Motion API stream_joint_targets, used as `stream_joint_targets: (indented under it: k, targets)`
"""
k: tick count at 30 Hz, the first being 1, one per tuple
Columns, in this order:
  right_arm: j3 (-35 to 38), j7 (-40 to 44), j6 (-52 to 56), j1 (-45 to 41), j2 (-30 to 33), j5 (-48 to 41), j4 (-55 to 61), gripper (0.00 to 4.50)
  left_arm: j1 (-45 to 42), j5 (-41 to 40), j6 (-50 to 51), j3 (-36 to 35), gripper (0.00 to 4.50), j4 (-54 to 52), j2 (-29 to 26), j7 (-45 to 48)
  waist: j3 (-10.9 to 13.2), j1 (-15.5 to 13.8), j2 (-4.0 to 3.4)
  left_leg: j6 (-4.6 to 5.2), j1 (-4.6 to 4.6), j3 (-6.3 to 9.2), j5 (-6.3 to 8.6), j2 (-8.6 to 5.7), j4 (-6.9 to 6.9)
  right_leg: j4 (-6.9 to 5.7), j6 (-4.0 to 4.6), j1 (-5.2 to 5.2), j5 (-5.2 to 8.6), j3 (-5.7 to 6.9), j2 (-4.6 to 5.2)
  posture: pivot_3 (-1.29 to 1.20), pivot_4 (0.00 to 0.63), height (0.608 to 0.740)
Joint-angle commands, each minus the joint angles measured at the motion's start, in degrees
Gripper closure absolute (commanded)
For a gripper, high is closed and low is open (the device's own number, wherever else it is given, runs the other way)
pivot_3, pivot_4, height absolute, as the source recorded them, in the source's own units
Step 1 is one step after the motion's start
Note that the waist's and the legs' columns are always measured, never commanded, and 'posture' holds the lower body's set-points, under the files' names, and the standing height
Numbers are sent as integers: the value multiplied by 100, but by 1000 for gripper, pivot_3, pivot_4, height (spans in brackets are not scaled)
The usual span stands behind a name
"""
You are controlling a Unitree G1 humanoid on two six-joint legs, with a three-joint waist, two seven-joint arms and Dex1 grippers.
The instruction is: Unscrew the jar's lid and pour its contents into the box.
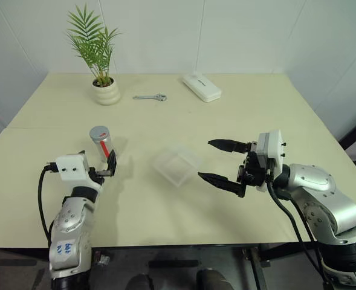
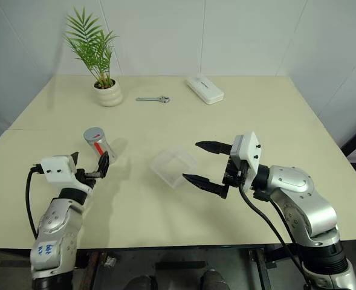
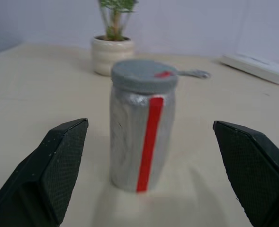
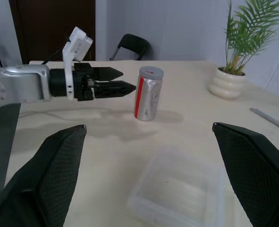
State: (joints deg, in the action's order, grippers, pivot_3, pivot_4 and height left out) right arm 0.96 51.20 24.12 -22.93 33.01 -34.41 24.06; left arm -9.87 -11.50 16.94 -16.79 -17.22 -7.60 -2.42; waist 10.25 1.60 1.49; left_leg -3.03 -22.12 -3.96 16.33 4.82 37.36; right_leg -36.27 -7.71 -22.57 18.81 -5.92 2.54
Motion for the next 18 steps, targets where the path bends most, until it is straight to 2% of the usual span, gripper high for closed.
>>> stream_joint_targets:
  k: [1,5,18]
  targets:
    - [27,-146,-93,-98,-88,34,82,10,-177,221,-21,196,0,77,36,-152,0,11,0,0,0,-1,0,1,-4,2,0,-2,0,0,-1,0,150,740]
    - [-17,-367,-96,-70,-236,106,137,10,-503,556,-210,436,0,562,41,-313,0,2,0,-4,-1,-1,-2,1,-11,5,0,-6,0,0,-2,0,150,740]
    - [144,-713,-126,107,-237,177,186,10,-1245,986,-782,305,0,1684,-140,-763,0,-6,0,-4,-3,-4,-2,0,-12,11,0,-5,0,1,-1,0,150,740]
